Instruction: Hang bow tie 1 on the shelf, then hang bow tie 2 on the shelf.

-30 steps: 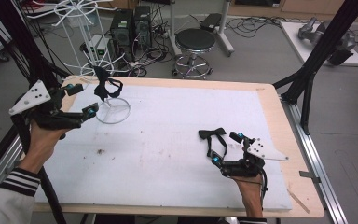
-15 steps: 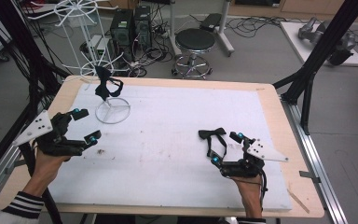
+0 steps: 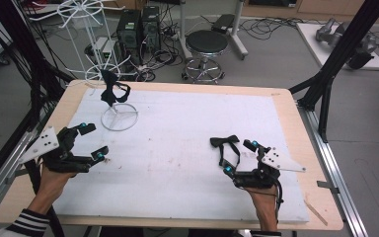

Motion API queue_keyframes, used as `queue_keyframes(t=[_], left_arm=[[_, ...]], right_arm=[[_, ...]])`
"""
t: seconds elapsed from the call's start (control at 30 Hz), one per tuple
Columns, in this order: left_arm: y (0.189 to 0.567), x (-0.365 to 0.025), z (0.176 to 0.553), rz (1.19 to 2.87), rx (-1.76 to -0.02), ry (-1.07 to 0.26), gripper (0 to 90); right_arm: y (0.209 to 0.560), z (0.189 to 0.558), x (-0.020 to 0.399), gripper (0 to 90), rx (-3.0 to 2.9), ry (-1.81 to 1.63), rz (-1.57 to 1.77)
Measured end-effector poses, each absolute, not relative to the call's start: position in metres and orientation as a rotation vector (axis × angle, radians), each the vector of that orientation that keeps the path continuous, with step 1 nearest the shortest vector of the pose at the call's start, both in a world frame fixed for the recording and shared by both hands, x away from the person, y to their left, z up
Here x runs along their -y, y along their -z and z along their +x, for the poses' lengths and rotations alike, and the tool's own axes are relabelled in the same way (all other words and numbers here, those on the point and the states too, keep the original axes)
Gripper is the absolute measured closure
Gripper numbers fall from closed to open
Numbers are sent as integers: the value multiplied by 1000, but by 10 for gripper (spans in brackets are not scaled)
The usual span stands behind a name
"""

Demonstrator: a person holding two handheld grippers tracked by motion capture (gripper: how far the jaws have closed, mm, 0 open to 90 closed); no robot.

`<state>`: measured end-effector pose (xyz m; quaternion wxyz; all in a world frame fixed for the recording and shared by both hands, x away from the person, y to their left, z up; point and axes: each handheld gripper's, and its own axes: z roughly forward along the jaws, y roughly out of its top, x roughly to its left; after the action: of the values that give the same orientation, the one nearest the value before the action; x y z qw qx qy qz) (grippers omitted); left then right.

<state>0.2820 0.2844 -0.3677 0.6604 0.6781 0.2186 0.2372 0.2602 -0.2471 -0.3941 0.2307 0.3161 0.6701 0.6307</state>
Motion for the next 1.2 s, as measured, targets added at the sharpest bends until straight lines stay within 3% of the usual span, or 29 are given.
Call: queue_keyframes(t=[0.7, 1.2], left_arm=[[371, -287, 284, 1549, -499, -534, 134], [373, -280, 285, 1561, -470, -510, 134]], right_arm=[[393, 265, 250, 8, -1843, -1712, 868], [369, 287, 266, 8, -1949, -1619, 851]])
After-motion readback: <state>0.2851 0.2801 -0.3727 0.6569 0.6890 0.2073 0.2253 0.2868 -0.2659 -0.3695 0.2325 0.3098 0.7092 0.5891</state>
